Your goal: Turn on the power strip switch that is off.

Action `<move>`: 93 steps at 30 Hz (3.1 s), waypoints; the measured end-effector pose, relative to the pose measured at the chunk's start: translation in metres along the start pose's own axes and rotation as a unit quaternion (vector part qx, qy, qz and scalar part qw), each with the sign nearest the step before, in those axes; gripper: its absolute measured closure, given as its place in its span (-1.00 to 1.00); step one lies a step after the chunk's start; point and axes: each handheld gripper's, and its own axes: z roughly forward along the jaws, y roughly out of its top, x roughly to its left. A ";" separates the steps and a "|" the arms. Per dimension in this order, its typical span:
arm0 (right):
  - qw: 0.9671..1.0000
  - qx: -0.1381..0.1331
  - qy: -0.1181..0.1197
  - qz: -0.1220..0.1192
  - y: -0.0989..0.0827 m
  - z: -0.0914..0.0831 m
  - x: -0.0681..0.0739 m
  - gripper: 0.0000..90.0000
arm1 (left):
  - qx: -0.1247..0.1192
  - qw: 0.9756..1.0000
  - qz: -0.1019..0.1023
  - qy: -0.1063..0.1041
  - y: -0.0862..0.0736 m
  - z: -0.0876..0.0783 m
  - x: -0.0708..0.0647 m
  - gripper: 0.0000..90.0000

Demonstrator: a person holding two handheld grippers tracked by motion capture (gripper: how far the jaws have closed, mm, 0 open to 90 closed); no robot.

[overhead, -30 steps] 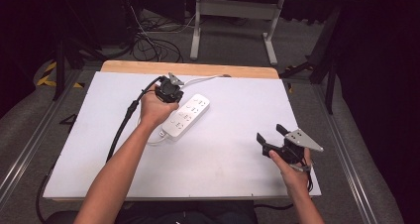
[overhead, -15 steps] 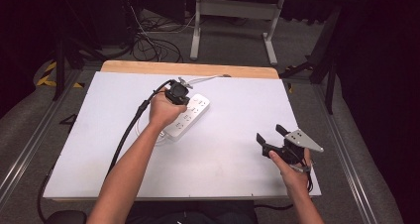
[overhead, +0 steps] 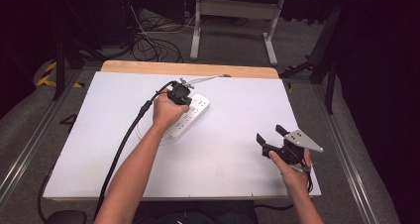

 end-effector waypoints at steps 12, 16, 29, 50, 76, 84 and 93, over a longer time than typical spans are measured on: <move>1.000 -0.001 -0.008 0.013 0.000 -0.001 -0.002 -0.65 | 0.001 1.000 -0.009 -0.001 -0.005 0.008 -0.005 1.00; 1.000 -0.003 -0.010 0.014 0.000 -0.003 -0.003 -0.65 | -0.008 1.000 -0.016 -0.002 -0.008 0.009 -0.004 1.00; 1.000 -0.013 -0.017 0.023 0.002 -0.010 -0.001 -0.65 | -0.034 0.998 -0.054 -0.011 -0.018 0.011 -0.002 1.00; 1.000 -0.007 -0.020 0.019 0.000 -0.011 0.000 -0.65 | -0.029 0.997 -0.062 -0.023 -0.017 0.012 0.002 1.00; 1.000 0.004 -0.016 0.018 -0.003 -0.007 0.000 -0.64 | -0.042 0.994 -0.085 -0.048 -0.018 0.012 0.008 1.00; 1.000 0.004 -0.015 0.016 -0.004 -0.006 -0.001 -0.63 | -0.073 0.994 -0.073 -0.027 -0.020 0.006 0.009 1.00; 1.000 0.005 -0.016 0.013 -0.003 -0.004 0.000 -0.62 | -0.159 0.984 -0.077 -0.019 -0.021 -0.037 0.017 1.00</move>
